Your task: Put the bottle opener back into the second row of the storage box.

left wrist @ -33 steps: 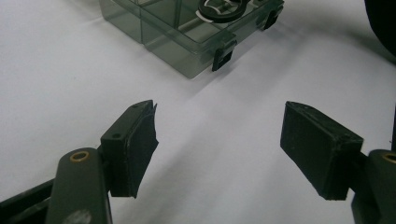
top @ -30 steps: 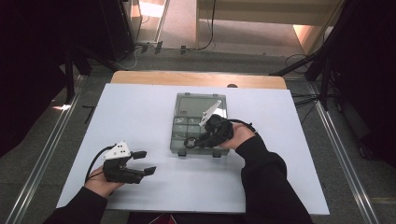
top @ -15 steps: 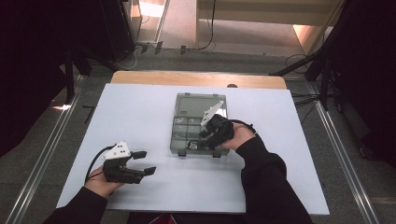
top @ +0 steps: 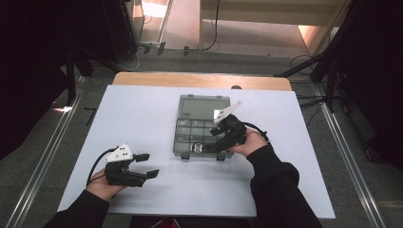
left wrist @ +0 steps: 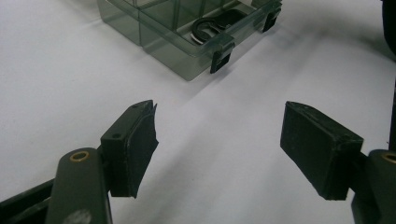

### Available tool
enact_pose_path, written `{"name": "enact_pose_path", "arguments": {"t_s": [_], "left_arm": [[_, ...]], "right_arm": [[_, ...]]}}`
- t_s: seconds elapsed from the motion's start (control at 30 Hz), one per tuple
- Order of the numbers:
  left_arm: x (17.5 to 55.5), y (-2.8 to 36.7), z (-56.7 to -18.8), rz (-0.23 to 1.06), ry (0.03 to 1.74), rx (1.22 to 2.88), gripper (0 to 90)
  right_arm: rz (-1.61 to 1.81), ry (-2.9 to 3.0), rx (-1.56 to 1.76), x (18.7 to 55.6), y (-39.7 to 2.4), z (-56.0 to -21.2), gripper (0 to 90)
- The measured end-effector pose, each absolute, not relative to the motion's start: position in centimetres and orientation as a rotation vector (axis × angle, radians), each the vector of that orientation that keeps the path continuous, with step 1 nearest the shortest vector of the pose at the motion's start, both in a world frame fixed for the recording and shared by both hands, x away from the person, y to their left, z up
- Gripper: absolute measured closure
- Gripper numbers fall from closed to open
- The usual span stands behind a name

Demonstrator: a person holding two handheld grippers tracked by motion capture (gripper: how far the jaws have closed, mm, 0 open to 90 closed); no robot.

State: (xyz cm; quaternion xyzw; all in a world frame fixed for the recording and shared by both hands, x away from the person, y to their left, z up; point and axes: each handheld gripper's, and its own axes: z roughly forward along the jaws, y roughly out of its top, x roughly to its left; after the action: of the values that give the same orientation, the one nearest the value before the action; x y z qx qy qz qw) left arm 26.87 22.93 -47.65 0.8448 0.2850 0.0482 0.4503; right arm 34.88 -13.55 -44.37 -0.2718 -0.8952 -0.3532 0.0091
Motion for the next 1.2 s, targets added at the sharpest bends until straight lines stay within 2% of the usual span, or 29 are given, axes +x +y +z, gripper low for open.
{"name": "enact_pose_path", "arguments": {"t_s": [1.2], "left_arm": [[27.0,22.8,-47.7,0.119,0.697,2.095,26.8]], "right_arm": [[-1.167,-2.771,-1.023,28.9,-15.5,-45.3,25.7]]}}
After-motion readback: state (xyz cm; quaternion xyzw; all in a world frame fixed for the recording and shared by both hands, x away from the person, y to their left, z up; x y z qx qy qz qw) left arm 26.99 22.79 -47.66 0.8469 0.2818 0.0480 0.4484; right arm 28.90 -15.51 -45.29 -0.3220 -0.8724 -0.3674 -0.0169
